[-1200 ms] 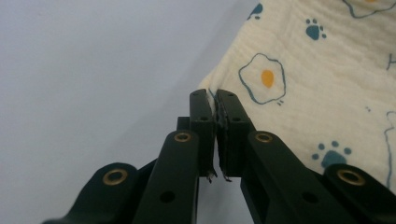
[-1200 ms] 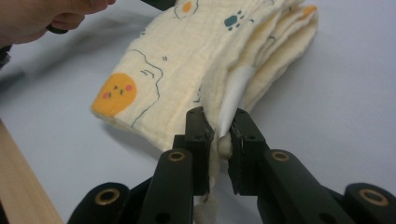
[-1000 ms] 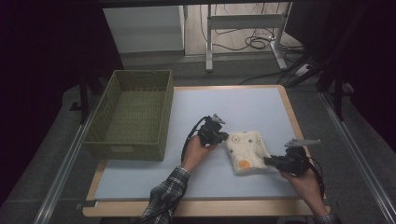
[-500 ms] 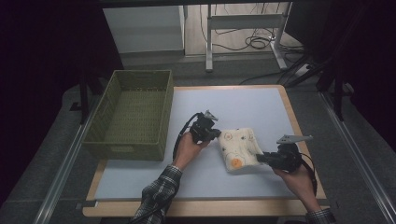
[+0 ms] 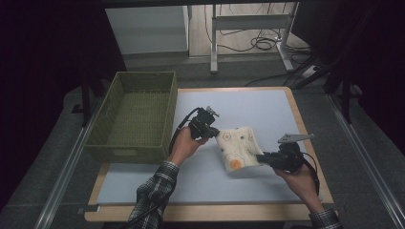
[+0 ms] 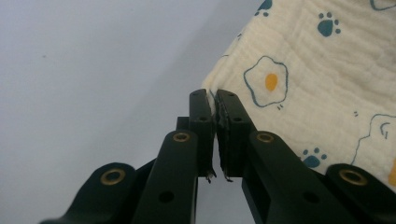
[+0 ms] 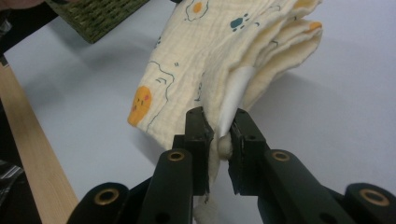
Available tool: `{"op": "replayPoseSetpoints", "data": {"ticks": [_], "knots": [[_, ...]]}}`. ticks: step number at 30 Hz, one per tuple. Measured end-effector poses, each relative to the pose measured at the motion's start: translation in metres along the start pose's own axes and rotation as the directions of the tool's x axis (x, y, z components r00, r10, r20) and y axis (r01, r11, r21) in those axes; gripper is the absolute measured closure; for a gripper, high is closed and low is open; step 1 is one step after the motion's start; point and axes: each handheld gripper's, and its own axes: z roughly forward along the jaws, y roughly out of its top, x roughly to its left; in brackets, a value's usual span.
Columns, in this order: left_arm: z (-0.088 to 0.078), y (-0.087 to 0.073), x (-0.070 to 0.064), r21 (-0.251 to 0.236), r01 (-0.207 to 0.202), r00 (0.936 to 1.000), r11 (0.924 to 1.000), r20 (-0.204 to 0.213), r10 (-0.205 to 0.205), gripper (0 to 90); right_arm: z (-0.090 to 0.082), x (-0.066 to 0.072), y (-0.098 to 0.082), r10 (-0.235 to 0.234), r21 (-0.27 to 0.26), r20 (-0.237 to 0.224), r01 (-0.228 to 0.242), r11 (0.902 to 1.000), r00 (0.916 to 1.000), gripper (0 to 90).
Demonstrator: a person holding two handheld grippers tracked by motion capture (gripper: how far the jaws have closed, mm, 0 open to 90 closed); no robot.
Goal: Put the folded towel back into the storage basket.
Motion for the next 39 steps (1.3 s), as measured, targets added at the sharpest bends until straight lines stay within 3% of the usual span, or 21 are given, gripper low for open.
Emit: {"op": "replayPoseSetpoints", "data": {"ticks": [8, 21, 39], "knots": [[-0.024, 0.007, 0.008, 0.046, -0.013, 0.9996, 0.9989, -0.026, 0.014, 85.3, 0.005, 0.007, 0.013, -0.01, -0.011, -0.024, 0.009, 0.9999, 0.9997, 79.1], [-0.055, 0.001, 0.023, 0.072, -0.025, 0.9947, 0.9971, -0.098, 0.032, 85.2, 0.023, 0.018, 0.04, -0.023, -0.016, -0.064, 0.022, 0.9996, 0.9977, 79.1], [-0.106, -0.021, 0.05, 0.018, 0.024, 0.9784, 0.9996, -0.206, -0.019, 85.1, 0.049, 0.041, 0.091, -0.049, -0.022, -0.118, 0.047, 0.9987, 0.9918, 79.1]]}}
